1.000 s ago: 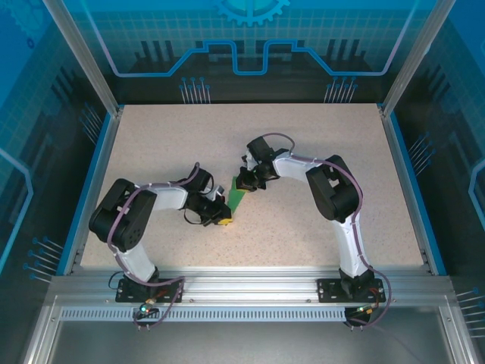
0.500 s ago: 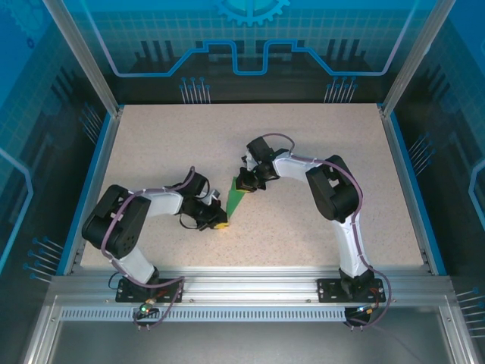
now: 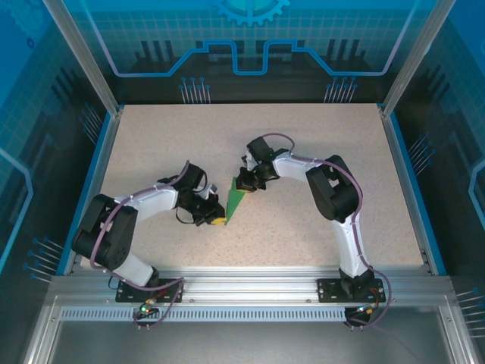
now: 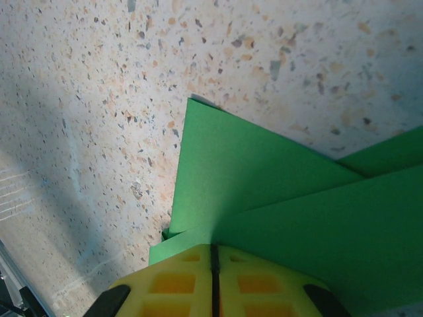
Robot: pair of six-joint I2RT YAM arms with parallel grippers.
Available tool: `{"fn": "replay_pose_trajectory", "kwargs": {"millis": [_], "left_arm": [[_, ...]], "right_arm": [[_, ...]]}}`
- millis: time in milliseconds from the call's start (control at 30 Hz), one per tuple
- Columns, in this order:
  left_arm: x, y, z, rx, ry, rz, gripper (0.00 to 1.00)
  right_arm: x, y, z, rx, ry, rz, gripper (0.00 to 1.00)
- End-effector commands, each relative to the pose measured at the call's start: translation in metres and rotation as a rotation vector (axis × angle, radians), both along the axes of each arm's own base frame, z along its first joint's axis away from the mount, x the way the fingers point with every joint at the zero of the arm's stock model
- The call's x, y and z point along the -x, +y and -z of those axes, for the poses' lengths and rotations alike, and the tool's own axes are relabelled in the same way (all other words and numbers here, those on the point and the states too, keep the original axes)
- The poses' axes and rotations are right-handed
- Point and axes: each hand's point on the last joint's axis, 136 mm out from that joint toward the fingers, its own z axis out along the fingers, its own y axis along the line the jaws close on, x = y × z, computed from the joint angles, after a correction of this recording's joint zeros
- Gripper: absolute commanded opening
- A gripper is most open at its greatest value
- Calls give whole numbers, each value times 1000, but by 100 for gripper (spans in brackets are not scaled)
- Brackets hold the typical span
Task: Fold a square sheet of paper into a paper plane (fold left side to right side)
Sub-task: Fold the wing for the fifth time at the center of the table.
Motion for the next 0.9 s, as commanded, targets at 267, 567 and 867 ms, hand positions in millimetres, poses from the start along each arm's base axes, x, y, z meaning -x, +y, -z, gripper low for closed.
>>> {"fn": "replay_pose_trajectory", "kwargs": {"millis": [267,567,867], "left_arm": [[-16,-12,28,14,54,36,7],[11,1,57,-64,134,45,7],[40,15,68,-112,187,43,5]], "right_arm": [[13,-27,43,157,60,18,9],[13,-29,43,172,57,16,9],[12,-31,42,182,53,15,9]]}}
